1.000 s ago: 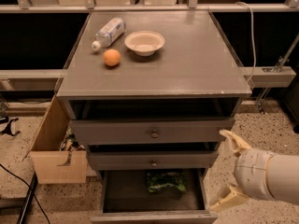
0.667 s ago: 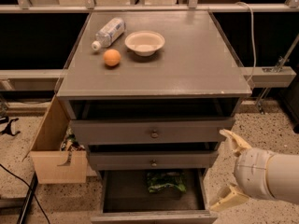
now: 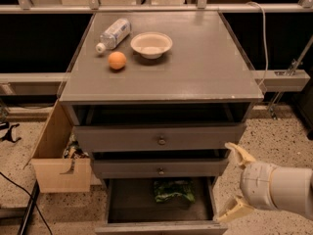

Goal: Pick green rice chip bag from bottom drawer and place on counter

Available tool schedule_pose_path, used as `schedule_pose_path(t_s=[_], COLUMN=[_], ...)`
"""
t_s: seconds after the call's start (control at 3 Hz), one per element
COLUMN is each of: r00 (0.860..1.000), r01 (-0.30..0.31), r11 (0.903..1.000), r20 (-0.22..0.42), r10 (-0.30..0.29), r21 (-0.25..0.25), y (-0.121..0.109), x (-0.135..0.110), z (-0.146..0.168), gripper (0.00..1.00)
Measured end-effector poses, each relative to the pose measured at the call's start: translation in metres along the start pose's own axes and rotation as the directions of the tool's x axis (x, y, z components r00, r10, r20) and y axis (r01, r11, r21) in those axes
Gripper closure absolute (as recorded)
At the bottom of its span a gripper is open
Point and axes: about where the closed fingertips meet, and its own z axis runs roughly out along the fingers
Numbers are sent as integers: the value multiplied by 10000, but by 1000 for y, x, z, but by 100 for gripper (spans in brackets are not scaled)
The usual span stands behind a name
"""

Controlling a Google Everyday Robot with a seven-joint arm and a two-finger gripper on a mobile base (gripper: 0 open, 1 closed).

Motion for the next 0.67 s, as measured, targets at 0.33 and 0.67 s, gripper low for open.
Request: schedule_pose_path(t_s=[0.33, 0.67], r00=[9993, 9968], r01=[-337, -732], r11=[9993, 9971], r20=[185, 301], r10=[340, 738], r21=[-163, -188], y=[9, 18], x=[30, 63], z=[38, 81], gripper=[0, 0])
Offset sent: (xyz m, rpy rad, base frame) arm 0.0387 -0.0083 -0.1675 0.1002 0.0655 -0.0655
